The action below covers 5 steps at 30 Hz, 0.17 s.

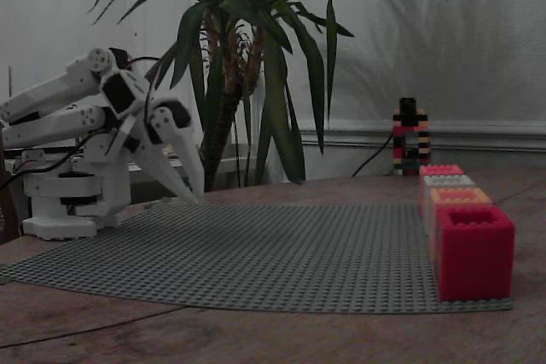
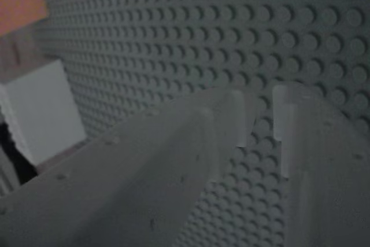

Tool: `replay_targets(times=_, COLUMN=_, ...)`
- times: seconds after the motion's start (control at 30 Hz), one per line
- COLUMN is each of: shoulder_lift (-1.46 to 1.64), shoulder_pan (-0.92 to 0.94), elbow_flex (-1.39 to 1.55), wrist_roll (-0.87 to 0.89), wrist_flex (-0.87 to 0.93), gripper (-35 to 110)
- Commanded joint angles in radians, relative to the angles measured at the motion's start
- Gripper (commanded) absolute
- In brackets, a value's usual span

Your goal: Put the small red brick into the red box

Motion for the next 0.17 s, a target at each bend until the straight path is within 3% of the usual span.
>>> replay_targets(times=0.0, shoulder_lift=0.011, shoulder_pan=-0.017, elbow_flex=-0.006, wrist_roll=-0.002, wrist_flex=0.021, gripper=2)
replay_targets(times=0.13, shoulder_lift=0.011, shoulder_pan=-0.017, elbow_flex=-0.006, wrist_roll=-0.002, wrist_flex=0.021, gripper=0)
